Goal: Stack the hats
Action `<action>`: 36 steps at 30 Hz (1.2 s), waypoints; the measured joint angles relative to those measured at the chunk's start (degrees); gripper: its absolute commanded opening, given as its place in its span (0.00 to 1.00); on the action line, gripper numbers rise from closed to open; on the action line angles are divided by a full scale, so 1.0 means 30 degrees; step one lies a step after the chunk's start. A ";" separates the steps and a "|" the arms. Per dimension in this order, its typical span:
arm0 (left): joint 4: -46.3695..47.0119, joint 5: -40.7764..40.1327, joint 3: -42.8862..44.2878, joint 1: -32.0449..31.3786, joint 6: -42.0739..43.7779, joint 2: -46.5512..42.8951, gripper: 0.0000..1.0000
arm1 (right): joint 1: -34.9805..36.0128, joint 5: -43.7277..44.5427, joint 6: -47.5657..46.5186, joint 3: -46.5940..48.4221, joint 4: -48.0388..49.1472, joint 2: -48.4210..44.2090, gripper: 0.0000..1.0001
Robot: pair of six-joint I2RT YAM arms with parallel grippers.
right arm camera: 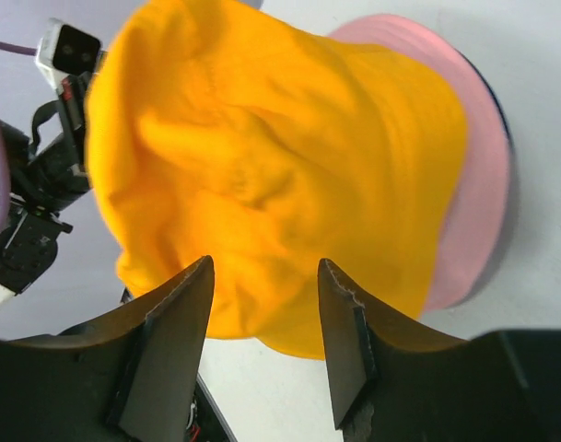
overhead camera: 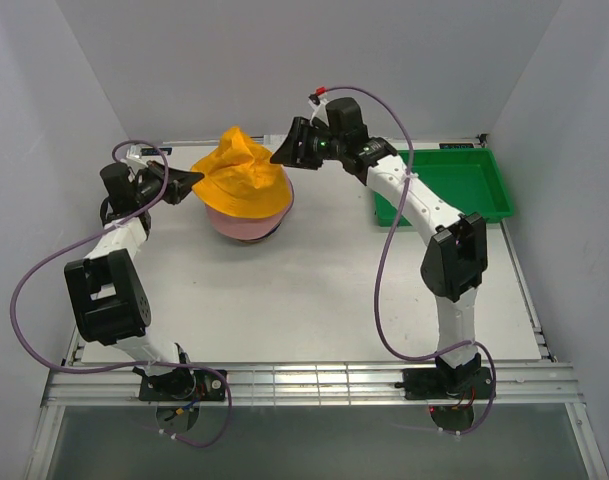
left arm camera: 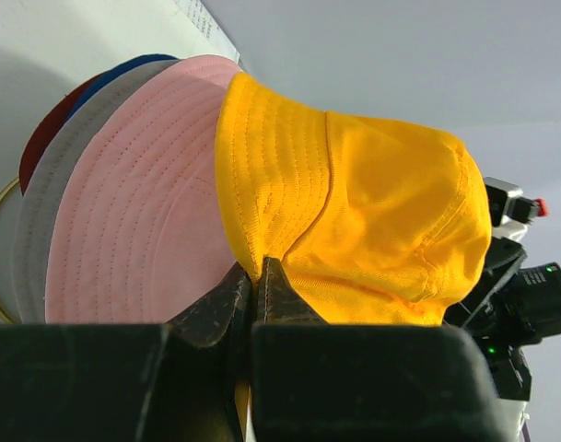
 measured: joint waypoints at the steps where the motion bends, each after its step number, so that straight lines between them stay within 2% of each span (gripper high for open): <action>1: 0.0007 0.0000 0.0000 0.0000 0.0073 0.0036 0.00 | -0.0306 -0.0182 0.0197 -0.0546 0.0124 -0.0160 0.55; 7: 0.0372 0.0029 -0.0189 0.0044 0.0386 0.0066 0.00 | -0.2018 -0.1632 0.1858 -0.5042 0.2127 -0.1596 0.54; 13: 0.1413 0.0182 -0.0823 0.0073 0.0488 0.0248 0.00 | -0.2477 -0.3213 0.3985 -0.7504 0.5151 -0.1734 0.54; 26: 0.3002 0.0495 -0.1443 0.0095 0.0554 0.0627 0.00 | -0.2331 -0.4867 0.7985 -1.0032 1.0768 -0.1639 0.62; 36: 0.4124 0.0772 -0.1829 0.0102 0.0488 0.0809 0.00 | -0.2346 -0.4867 0.9617 -1.1599 1.2546 -0.1530 0.66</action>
